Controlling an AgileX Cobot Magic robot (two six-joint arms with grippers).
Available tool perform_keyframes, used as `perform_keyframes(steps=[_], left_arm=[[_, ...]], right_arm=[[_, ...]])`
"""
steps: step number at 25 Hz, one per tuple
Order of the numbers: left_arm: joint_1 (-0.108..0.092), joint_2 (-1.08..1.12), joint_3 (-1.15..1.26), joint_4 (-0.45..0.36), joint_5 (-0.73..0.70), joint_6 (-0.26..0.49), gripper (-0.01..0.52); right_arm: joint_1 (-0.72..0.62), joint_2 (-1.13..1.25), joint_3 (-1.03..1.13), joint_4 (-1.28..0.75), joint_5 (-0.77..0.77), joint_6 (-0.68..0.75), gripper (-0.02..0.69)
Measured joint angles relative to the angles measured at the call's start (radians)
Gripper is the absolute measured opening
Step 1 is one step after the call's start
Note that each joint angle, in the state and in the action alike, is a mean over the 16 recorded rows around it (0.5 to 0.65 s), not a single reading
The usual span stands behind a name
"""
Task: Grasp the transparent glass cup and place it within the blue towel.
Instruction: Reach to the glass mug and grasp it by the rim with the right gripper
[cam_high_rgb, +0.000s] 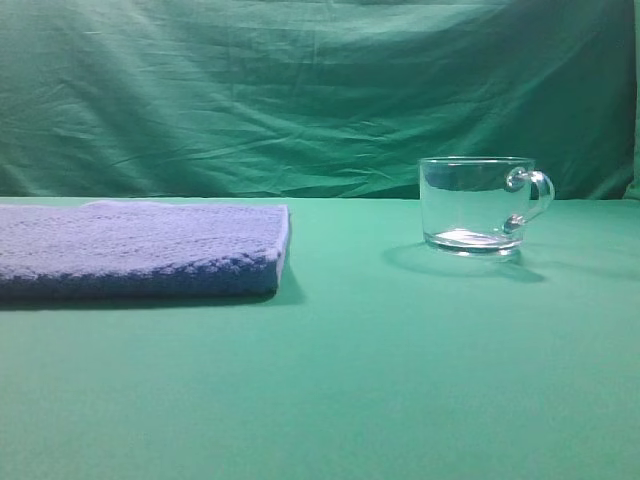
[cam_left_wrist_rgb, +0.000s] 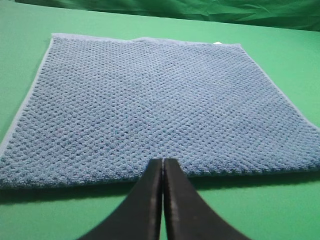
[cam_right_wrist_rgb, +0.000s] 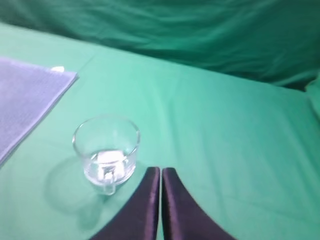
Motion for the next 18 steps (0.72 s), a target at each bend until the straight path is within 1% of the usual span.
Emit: perform_keyframes(steps=[2,4,9,12,15,18], left_arm=[[0.000,0.000,0.000,0.000,0.000,0.000,0.000],[0.000,0.000,0.000,0.000,0.000,0.000,0.000],[0.000,0.000,0.000,0.000,0.000,0.000,0.000],[0.000,0.000,0.000,0.000,0.000,0.000,0.000],[0.000,0.000,0.000,0.000,0.000,0.000,0.000],[0.000,0.000,0.000,0.000,0.000,0.000,0.000]], right_arm=[[0.009,0.084,-0.067,0.004,0.078,0.003,0.058],[0.012,0.168,-0.138,0.010,0.155,0.006,0.101],[0.013,0.367,-0.303,0.028,0.297,0.002,0.276],[0.013,0.466,-0.375,0.039,0.327,-0.003,0.388],[0.013,0.551,-0.425,0.048,0.324,-0.012,0.492],[0.013,0.621,-0.456,0.053,0.303,-0.025,0.549]])
